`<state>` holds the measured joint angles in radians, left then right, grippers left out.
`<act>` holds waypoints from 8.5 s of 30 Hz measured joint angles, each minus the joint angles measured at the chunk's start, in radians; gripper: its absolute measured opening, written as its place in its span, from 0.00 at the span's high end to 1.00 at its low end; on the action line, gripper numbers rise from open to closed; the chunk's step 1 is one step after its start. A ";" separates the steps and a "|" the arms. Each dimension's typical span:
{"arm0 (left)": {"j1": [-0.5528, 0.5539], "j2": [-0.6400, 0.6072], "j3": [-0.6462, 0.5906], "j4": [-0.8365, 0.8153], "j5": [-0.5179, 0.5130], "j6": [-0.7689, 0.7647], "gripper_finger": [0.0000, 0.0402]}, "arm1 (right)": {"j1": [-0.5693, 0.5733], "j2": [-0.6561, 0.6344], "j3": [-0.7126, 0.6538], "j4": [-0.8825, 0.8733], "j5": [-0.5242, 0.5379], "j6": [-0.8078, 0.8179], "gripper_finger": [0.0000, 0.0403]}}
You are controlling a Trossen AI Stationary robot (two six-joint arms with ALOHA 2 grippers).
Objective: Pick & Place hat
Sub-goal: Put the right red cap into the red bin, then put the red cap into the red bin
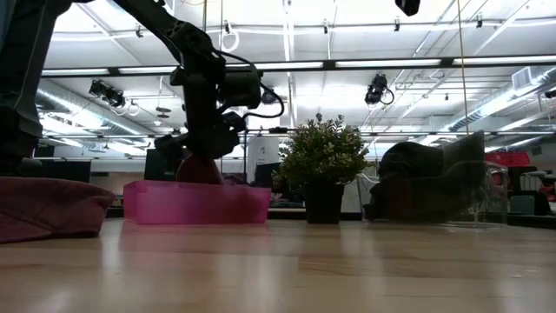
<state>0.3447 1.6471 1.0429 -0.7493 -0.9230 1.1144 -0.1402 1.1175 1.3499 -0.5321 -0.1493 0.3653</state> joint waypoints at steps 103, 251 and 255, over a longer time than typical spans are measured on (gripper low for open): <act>-0.731 -0.408 -0.040 -0.564 0.878 -2.702 0.34 | 0.000 0.000 -0.106 0.024 -0.076 -0.050 0.92; -0.626 -0.303 0.389 -0.004 0.401 -1.548 0.99 | -0.013 0.418 -0.106 0.711 -0.420 0.587 0.72; -0.626 -0.303 0.389 -0.004 0.400 -1.548 0.99 | -0.013 0.418 -0.106 0.711 -0.434 0.572 0.93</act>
<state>-0.2817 1.3441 1.4322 -0.7530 -0.5228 -0.4334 -0.1528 1.5356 1.2442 0.1787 -0.5838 0.9370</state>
